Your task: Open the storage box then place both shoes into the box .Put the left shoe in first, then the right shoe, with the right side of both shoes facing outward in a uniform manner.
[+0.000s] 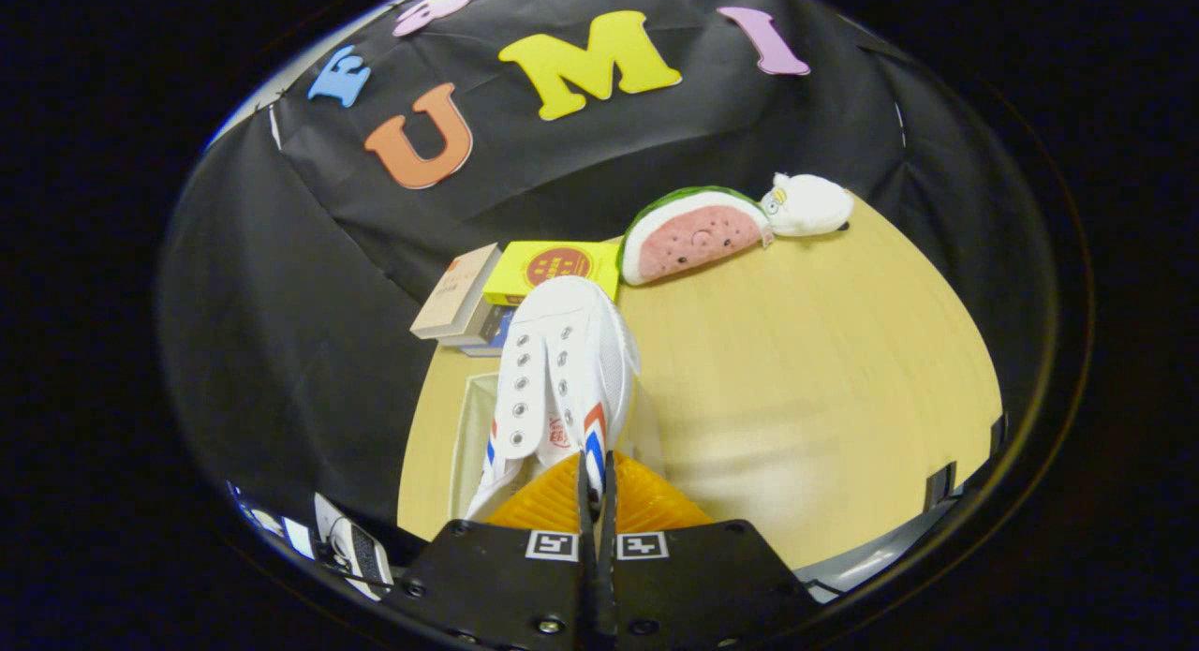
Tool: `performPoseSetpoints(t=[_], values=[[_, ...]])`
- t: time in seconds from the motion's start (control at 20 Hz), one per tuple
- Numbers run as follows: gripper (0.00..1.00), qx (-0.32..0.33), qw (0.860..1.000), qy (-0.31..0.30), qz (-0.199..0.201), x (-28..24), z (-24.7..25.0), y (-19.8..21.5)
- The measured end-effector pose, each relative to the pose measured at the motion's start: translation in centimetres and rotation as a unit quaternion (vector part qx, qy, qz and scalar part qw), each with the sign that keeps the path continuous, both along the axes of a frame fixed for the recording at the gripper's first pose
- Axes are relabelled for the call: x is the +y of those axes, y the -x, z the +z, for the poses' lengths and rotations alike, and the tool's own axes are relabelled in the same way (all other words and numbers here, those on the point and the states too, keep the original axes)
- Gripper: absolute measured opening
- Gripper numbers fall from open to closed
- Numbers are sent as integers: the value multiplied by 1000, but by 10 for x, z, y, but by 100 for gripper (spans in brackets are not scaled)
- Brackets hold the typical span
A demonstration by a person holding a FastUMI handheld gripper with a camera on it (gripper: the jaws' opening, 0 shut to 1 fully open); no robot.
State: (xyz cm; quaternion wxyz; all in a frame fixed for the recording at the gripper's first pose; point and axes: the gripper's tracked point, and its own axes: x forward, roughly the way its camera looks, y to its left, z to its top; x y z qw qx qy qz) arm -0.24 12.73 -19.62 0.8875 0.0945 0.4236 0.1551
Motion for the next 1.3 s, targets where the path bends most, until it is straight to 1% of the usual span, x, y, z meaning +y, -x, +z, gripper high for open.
performPoseSetpoints(t=[0.15,0.35,0.6,0.75,0.9,0.95,1.0,1.05,1.1,1.15,1.2,1.3], values=[[0,-1,1000,25,3,24,-26,6],[0,-4,998,56,-7,32,-58,4],[0,-14,996,90,-15,27,-73,1],[0,-11,996,84,-22,26,-76,2],[27,-19,997,69,-30,25,-71,0],[30,-30,997,66,-32,22,-65,-2],[40,-37,997,65,-32,21,-60,-4],[48,-45,997,61,-33,20,-54,-2],[60,-53,996,59,-34,19,-48,-3],[64,-65,996,57,-37,16,-40,-3],[78,-78,994,58,-40,13,-33,-3],[86,-102,992,65,-44,7,-18,2]])
